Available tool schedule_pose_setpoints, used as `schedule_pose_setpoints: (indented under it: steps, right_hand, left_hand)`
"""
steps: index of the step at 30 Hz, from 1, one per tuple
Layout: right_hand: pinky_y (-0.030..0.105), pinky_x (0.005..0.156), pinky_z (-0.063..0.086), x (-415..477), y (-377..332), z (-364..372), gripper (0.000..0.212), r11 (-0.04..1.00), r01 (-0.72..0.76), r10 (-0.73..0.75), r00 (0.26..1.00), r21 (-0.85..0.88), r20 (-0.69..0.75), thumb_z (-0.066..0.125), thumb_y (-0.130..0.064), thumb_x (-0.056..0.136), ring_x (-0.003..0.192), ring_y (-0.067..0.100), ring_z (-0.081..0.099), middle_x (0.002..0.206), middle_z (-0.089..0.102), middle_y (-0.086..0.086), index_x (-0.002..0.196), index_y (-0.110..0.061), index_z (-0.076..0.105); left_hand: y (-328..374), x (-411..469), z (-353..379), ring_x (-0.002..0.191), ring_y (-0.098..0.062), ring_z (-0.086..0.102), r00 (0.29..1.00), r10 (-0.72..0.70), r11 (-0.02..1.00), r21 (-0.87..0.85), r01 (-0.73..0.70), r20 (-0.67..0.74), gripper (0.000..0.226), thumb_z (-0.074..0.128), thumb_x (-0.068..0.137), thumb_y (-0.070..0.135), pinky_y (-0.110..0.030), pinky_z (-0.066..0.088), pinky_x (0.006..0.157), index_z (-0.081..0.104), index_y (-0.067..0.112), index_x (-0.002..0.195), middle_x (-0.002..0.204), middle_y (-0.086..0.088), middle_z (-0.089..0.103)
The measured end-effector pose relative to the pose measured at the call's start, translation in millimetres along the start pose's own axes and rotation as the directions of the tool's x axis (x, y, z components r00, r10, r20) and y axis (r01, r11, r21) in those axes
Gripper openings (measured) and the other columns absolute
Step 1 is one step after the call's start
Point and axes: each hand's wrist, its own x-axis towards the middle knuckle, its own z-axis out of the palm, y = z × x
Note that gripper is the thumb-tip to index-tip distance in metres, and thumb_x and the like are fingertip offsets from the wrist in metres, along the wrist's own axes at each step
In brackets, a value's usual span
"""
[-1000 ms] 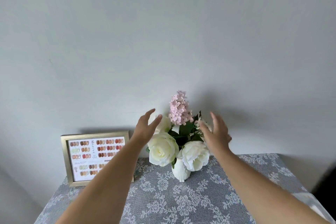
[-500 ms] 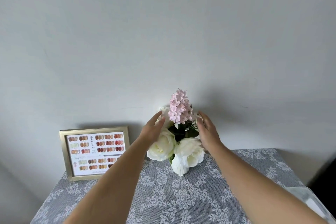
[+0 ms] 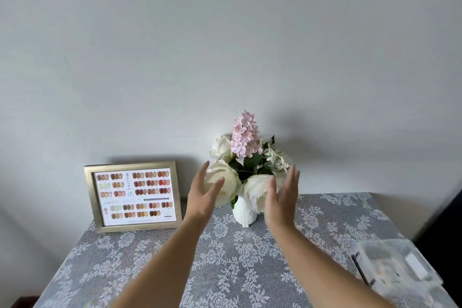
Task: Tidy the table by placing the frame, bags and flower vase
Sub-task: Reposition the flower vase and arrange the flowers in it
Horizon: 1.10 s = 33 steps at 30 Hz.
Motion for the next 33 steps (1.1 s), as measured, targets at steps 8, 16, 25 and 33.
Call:
schedule_pose_setpoints:
  steps: [8,16,25,33]
  right_hand:
    - [0.034,0.116,0.011,18,0,8,0.064,0.975,0.168,-0.141,0.974,-0.144,0.180,0.025,-0.050,0.092,0.143,0.020,0.004,0.156,0.003,0.006,0.145,-0.026,-0.002]
    - [0.040,0.113,0.025,40,-1,5,0.061,0.965,0.213,-0.179,0.962,-0.155,0.204,0.034,-0.043,0.094,0.142,0.021,0.017,0.154,0.018,0.008,0.146,-0.022,0.011]
    - [0.046,0.106,0.036,38,7,-12,0.060,0.936,0.243,-0.230,0.970,-0.256,0.080,0.033,-0.045,0.091,0.133,0.027,0.032,0.146,0.033,0.013,0.142,-0.016,0.022]
    - [0.040,0.114,0.018,48,8,-14,0.056,0.963,0.223,-0.179,0.949,-0.151,0.258,0.024,-0.050,0.093,0.143,0.016,0.006,0.156,0.006,-0.001,0.145,-0.033,0.010]
  left_hand:
    - [-3,4,16,0.045,0.002,0.041,0.997,0.024,0.991,0.136,-0.013,-0.077,0.052,0.064,0.082,0.031,-0.007,0.037,0.046,0.045,0.043,0.128,0.055,0.010,0.046]
    - [2,17,29,0.049,-0.004,0.042,0.995,0.042,0.978,0.205,-0.022,-0.094,0.048,0.062,0.082,0.028,-0.008,0.037,0.042,0.048,0.040,0.127,0.057,0.008,0.047]
    - [3,17,23,0.056,-0.008,0.049,0.994,0.022,0.971,0.238,0.005,-0.110,0.050,0.060,0.083,0.029,-0.025,0.049,0.057,0.045,0.038,0.129,0.067,0.003,0.056]
    - [-2,7,14,0.103,-0.011,0.051,0.986,0.057,0.984,0.177,-0.029,-0.155,0.048,0.060,0.084,0.039,-0.038,0.046,0.093,0.044,0.039,0.129,0.127,-0.001,0.053]
